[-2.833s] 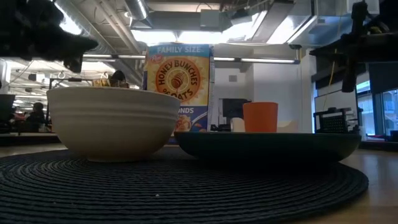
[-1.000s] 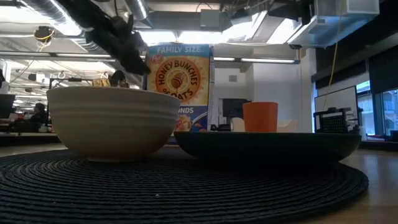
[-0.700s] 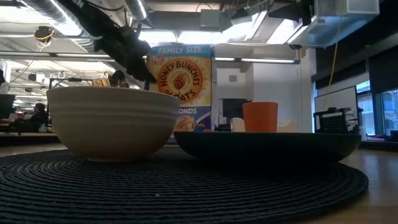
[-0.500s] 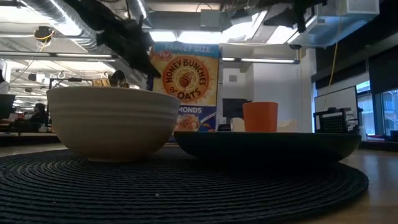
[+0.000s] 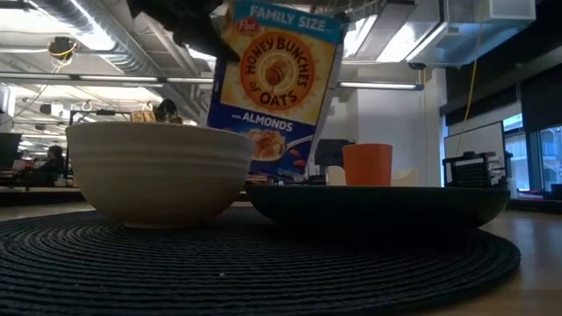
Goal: Arrange a breakfast setting
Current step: Pour the cereal from the cereal box into the white bowl
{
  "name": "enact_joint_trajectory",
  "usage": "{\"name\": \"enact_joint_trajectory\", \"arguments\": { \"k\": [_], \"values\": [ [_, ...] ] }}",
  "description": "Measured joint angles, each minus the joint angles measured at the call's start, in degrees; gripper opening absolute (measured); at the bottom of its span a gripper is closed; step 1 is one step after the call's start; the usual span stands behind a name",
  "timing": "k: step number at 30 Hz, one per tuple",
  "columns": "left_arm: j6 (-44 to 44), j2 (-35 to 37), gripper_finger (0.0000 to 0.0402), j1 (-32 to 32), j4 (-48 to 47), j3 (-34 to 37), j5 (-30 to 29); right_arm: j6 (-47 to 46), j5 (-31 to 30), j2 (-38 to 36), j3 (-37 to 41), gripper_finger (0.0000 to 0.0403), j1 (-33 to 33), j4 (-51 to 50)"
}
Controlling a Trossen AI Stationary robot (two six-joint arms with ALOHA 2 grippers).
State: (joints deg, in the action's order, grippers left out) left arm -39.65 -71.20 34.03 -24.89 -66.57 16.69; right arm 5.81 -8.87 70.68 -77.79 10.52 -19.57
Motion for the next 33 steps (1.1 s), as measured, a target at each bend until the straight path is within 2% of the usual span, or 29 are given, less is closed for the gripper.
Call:
{"name": "enact_joint_trajectory", "arguments": {
  "k": [6, 9, 12, 15, 18, 21, 24, 25, 29, 33],
  "values": [
    [2.6, -0.1, 0.0001, -7.6, 3.0, 0.0, -7.8, 2.0, 2.8, 10.0, -14.4, 0.0336, 0.0, -11.6],
    [5.0, -0.2, 0.0001, -9.5, 4.0, 0.0, -9.5, 2.0, 5.1, 13.9, -18.8, 0.0345, 0.0, -15.2],
    [6.6, -0.1, 0.0001, -10.9, 4.3, 0.0, -10.0, 2.0, 7.7, 17.1, -21.0, 0.0333, 0.0, -16.7],
    [7.6, -0.1, 0.0001, -12.4, 4.8, 0.0, -9.9, 0.7, 7.5, 19.0, -21.6, 0.0302, 0.0, -17.2],
    [8.2, -0.1, 0.0, -13.9, 4.9, 0.0, -10.0, -0.4, 7.0, 20.2, -21.6, 0.0245, 0.0, -18.7],
    [9.7, 0.1, 0.0, -15.2, 5.2, 0.0, -10.3, -0.4, 7.2, 20.5, -21.6, 0.0152, 0.0, -20.7],
    [13.4, 0.3, 0.0006, -15.8, 6.4, 0.0, -8.9, -0.4, 8.8, 20.7, -21.7, 0.0036, -0.1, -22.0],
    [15.3, 0.5, 0.0013, -15.8, 7.7, 0.0, -7.4, -0.6, 9.5, 20.8, -21.7, 0.002, -0.1, -22.5],
    [22.1, 1.1, 0.0058, -15.5, 8.9, -0.2, -4.2, -2.7, 10.3, 21.0, -21.5, 0.0004, 0.0, -22.2],
    [25.4, 2.5, 0.0114, -15.3, 6.6, -0.2, -3.6, -4.0, 10.2, 18.7, -21.4, 0.0001, 0.0, -21.3]
  ]
}}
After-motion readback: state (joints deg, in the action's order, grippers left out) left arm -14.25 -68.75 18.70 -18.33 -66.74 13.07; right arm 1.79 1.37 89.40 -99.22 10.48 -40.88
